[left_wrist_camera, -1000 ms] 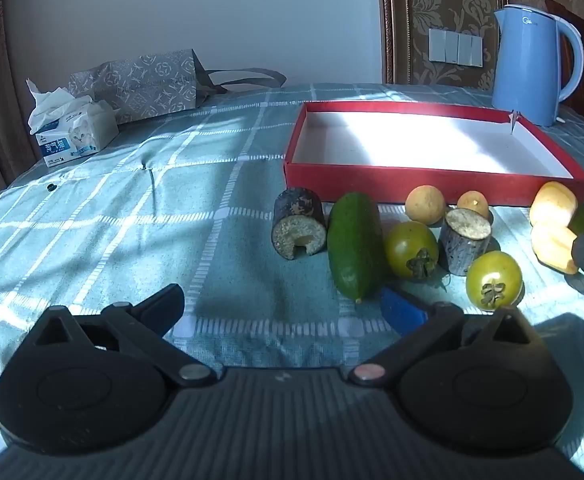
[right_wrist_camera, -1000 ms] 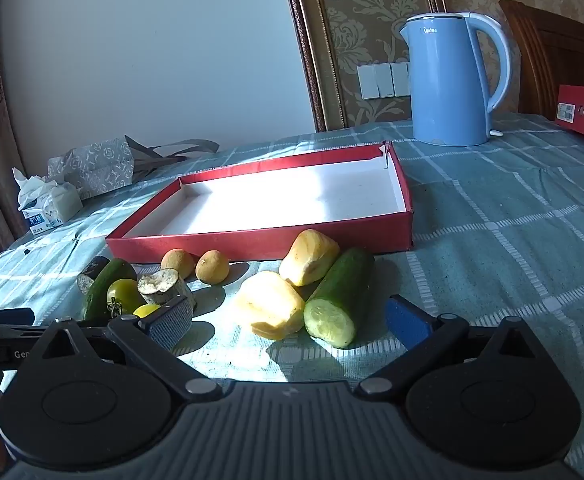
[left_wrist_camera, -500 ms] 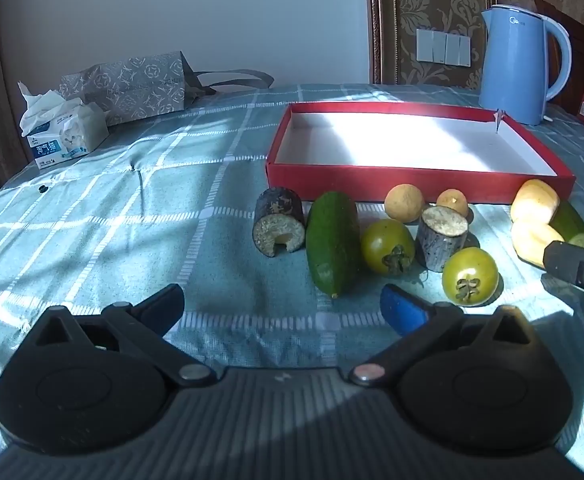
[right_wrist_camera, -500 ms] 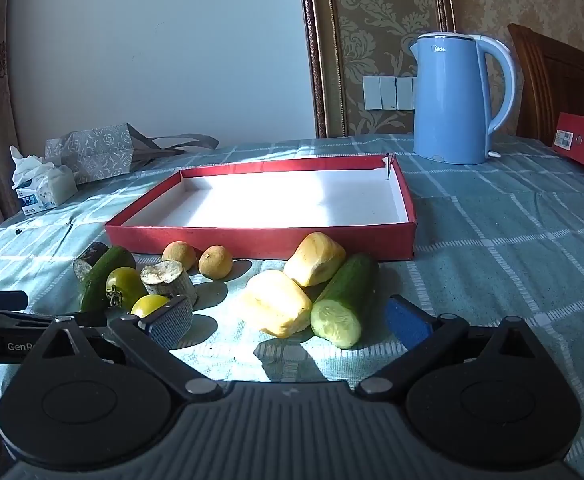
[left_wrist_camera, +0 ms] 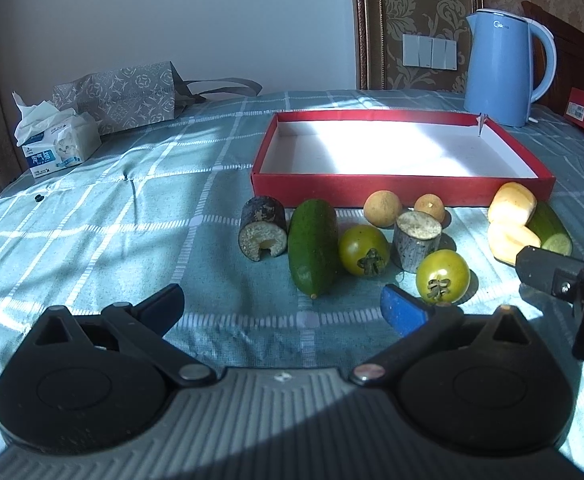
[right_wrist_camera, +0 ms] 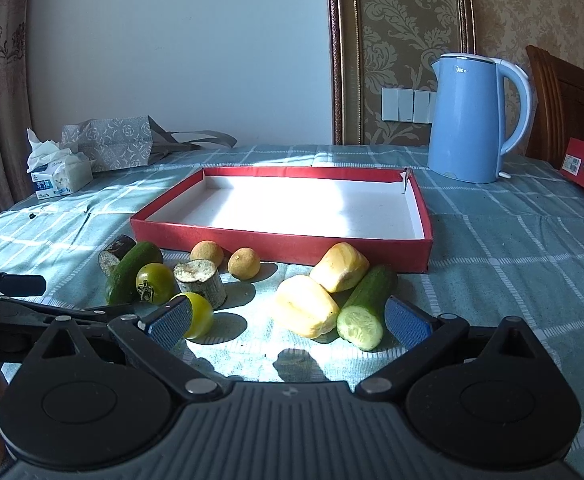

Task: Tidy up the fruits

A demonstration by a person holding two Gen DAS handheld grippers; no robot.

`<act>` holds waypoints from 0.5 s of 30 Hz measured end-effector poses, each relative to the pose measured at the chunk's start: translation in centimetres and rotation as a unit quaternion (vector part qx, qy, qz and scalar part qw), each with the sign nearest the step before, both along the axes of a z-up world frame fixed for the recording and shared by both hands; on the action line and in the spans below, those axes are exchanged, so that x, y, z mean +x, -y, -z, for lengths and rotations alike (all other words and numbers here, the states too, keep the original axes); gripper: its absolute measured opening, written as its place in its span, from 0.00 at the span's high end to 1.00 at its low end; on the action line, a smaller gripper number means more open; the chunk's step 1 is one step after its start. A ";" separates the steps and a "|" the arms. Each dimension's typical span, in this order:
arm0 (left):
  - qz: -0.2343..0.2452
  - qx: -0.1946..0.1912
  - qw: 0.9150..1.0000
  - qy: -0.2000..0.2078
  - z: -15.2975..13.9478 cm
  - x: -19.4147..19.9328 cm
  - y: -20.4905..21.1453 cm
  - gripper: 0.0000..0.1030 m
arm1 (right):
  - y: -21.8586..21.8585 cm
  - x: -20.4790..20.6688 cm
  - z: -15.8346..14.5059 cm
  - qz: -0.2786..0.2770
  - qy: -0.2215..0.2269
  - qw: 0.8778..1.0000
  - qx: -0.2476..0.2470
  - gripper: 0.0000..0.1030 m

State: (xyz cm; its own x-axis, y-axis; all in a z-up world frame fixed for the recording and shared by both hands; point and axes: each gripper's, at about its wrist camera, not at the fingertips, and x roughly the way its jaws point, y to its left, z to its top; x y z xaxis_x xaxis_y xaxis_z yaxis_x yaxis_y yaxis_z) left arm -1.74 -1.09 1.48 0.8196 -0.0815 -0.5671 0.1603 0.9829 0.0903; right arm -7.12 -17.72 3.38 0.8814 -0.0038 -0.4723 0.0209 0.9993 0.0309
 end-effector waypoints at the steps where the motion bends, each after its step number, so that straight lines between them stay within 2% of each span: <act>1: 0.000 0.001 1.000 0.000 0.0 0.0 0.1 0.00 | -0.1 0.0 0.0 -0.001 0.000 1.000 -0.003 0.00; 15: 0.011 0.002 1.000 -0.004 0.1 -0.1 0.6 0.00 | 0.0 0.1 0.2 0.002 0.004 1.000 -0.010 0.00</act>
State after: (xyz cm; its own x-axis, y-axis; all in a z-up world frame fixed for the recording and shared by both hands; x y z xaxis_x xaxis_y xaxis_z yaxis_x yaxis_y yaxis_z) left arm -1.83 -1.74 1.34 0.8136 -0.0977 -0.5732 0.1830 0.9787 0.0930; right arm -7.07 -17.74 3.13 0.8851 -0.0162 -0.4652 0.0246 0.9996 0.0118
